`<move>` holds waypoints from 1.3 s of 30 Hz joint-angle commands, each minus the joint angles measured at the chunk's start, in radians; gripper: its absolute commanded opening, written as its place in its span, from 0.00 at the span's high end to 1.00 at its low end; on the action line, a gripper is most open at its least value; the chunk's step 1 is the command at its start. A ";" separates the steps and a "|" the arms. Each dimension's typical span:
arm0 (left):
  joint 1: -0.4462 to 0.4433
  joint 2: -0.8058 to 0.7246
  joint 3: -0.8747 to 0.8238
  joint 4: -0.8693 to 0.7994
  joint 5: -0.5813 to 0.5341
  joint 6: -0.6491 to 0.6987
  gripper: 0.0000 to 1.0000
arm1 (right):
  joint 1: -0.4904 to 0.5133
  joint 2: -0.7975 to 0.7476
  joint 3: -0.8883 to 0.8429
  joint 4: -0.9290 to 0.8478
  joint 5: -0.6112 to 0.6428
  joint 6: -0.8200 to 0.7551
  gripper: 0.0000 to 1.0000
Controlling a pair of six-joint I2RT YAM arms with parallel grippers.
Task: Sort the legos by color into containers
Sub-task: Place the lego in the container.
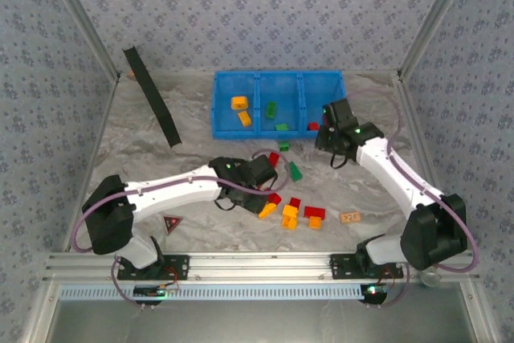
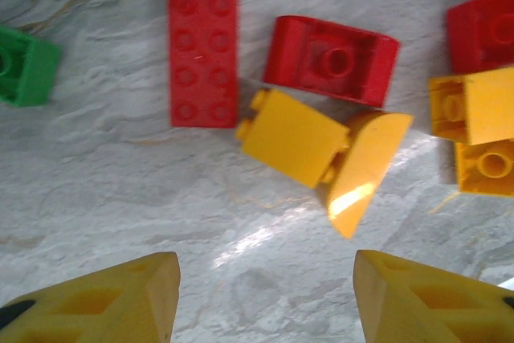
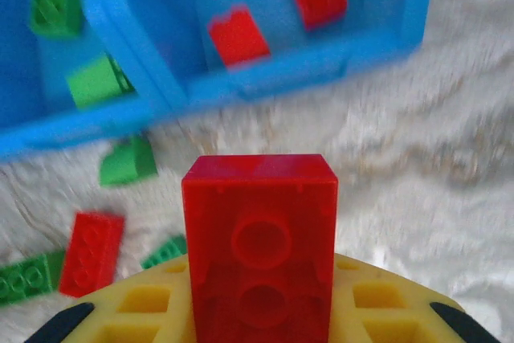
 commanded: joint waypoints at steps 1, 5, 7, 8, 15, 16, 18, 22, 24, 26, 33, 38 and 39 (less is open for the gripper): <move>-0.032 0.042 0.001 0.065 -0.008 -0.005 0.41 | -0.026 0.072 0.127 -0.033 -0.008 -0.151 0.75; -0.053 0.083 -0.014 0.096 0.030 -0.004 0.41 | -0.050 0.175 0.264 -0.043 -0.008 -0.212 0.75; -0.065 0.110 -0.010 0.125 0.034 -0.007 0.41 | -0.060 0.218 0.305 -0.038 -0.011 -0.237 0.75; -0.069 0.122 -0.009 0.125 0.036 -0.009 0.41 | -0.065 0.240 0.321 -0.032 -0.012 -0.248 0.75; -0.072 0.167 -0.036 0.150 0.067 -0.020 0.41 | -0.099 0.352 0.378 0.010 -0.030 -0.277 0.73; -0.072 0.171 -0.043 0.157 0.072 -0.021 0.41 | -0.103 0.363 0.385 0.015 -0.032 -0.278 0.73; -0.072 0.179 -0.059 0.174 0.077 -0.025 0.41 | -0.110 0.403 0.409 0.019 -0.034 -0.290 0.73; -0.072 0.214 -0.054 0.196 0.074 -0.015 0.41 | -0.116 0.474 0.454 0.027 -0.024 -0.313 0.73; -0.072 0.236 -0.044 0.205 0.072 -0.012 0.41 | -0.115 0.505 0.470 0.034 -0.021 -0.316 0.73; -0.072 0.250 -0.037 0.216 0.074 -0.011 0.42 | -0.115 0.530 0.481 0.037 -0.019 -0.320 0.72; -0.072 0.283 0.000 0.216 0.058 0.015 0.43 | -0.113 0.588 0.503 0.043 -0.014 -0.321 0.66; -0.072 0.305 0.022 0.214 0.067 0.023 0.54 | -0.114 0.612 0.502 0.033 -0.011 -0.317 0.64; -0.072 0.309 0.023 0.214 0.069 0.021 0.56 | -0.113 0.613 0.499 0.031 -0.011 -0.317 0.63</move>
